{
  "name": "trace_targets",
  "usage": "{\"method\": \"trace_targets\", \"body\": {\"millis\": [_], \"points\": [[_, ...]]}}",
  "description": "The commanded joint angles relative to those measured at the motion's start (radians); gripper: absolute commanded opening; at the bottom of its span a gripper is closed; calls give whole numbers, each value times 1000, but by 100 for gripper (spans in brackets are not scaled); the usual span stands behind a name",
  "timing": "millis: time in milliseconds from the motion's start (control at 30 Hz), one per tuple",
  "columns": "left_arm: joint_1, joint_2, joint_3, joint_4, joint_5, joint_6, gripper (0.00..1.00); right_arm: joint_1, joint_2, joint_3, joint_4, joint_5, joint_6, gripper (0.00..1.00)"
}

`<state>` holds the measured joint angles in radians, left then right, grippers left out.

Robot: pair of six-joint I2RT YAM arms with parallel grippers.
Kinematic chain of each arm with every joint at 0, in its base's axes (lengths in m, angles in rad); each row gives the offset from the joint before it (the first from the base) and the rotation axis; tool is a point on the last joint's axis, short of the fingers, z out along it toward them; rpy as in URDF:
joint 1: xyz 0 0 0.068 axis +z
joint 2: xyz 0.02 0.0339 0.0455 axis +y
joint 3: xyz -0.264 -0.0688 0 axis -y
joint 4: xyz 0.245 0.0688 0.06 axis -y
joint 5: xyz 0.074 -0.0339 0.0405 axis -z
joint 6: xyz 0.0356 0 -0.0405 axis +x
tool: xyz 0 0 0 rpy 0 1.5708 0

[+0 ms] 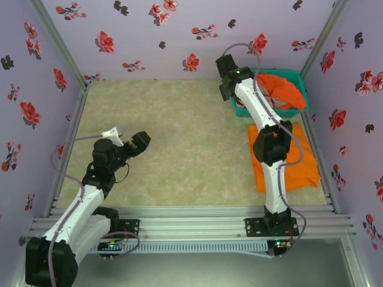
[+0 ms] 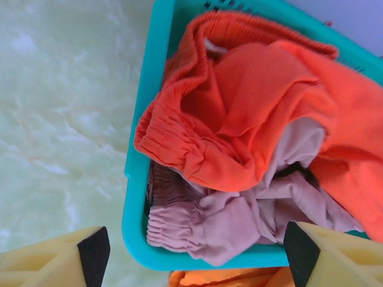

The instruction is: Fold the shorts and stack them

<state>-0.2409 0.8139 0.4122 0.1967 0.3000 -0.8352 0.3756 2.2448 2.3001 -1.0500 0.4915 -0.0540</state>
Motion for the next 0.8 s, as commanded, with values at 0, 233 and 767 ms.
{"method": "trace_targets", "body": {"millis": [0, 233, 767], "points": [[12, -11, -13, 0, 13, 23, 99, -33, 33, 55, -42, 38, -60, 74], [22, -10, -11, -4, 13, 25, 99, -49, 125, 103, -1, 88, -115, 63], [32, -8, -6, -16, 12, 25, 99, -53, 208, 205, 50, 165, -160, 21]]}}
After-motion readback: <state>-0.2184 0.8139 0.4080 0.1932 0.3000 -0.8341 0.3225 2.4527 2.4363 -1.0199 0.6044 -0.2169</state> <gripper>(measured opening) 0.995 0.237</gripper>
